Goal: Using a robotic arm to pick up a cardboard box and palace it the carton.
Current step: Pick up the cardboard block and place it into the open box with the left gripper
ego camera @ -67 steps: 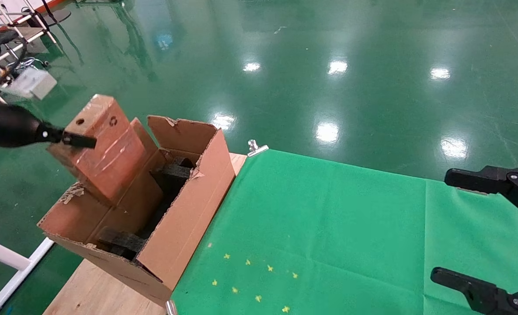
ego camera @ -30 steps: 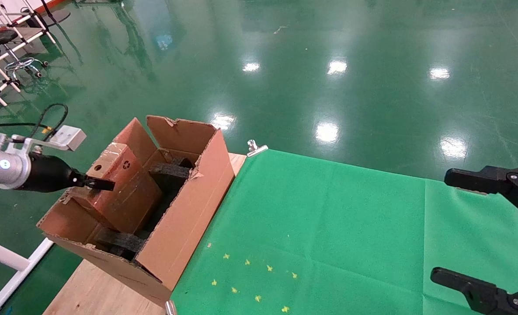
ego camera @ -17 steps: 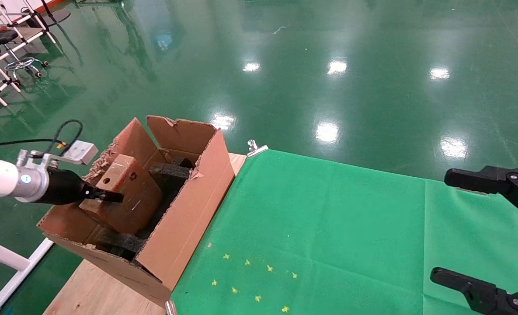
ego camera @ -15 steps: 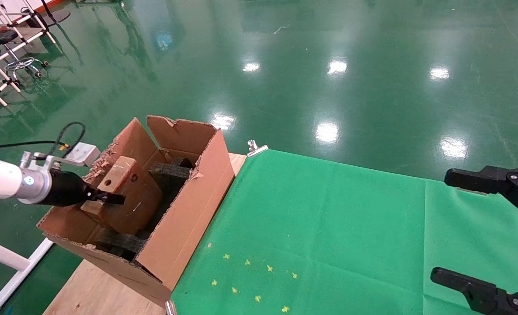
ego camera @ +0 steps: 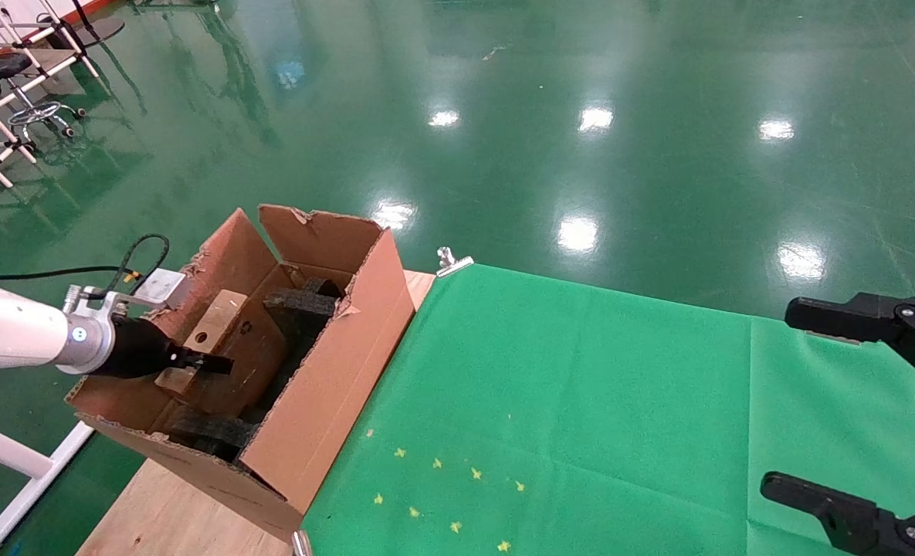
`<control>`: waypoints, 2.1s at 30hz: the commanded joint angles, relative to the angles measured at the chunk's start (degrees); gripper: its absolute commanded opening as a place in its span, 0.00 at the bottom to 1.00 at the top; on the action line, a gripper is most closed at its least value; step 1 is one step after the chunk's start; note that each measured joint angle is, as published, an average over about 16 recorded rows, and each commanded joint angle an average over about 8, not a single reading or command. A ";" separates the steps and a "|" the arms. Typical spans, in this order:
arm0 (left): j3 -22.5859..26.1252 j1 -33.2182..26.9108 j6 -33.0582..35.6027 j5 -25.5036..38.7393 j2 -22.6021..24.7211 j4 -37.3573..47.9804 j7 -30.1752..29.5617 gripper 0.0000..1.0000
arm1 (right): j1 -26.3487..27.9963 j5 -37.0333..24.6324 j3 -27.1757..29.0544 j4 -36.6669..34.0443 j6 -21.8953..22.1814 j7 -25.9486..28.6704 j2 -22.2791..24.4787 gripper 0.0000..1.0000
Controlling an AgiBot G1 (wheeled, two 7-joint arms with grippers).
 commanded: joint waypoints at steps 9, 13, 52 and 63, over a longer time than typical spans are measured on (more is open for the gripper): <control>-0.17 0.26 -1.18 -0.27 1.15 2.05 0.48 0.78 | -0.01 0.01 0.00 -0.01 0.01 0.00 0.00 1.00; -0.22 0.28 -1.29 -0.35 1.23 2.23 0.49 1.00 | -0.01 0.01 0.00 -0.01 0.01 -0.01 0.01 1.00; -0.25 -5.62 0.54 -0.33 0.05 -1.33 -1.41 1.00 | -0.01 0.02 -0.01 -0.02 0.02 -0.02 0.01 1.00; -4.91 -11.53 10.28 -7.66 -3.17 -7.89 -5.10 1.00 | -0.01 0.02 -0.01 -0.02 0.02 -0.02 0.01 1.00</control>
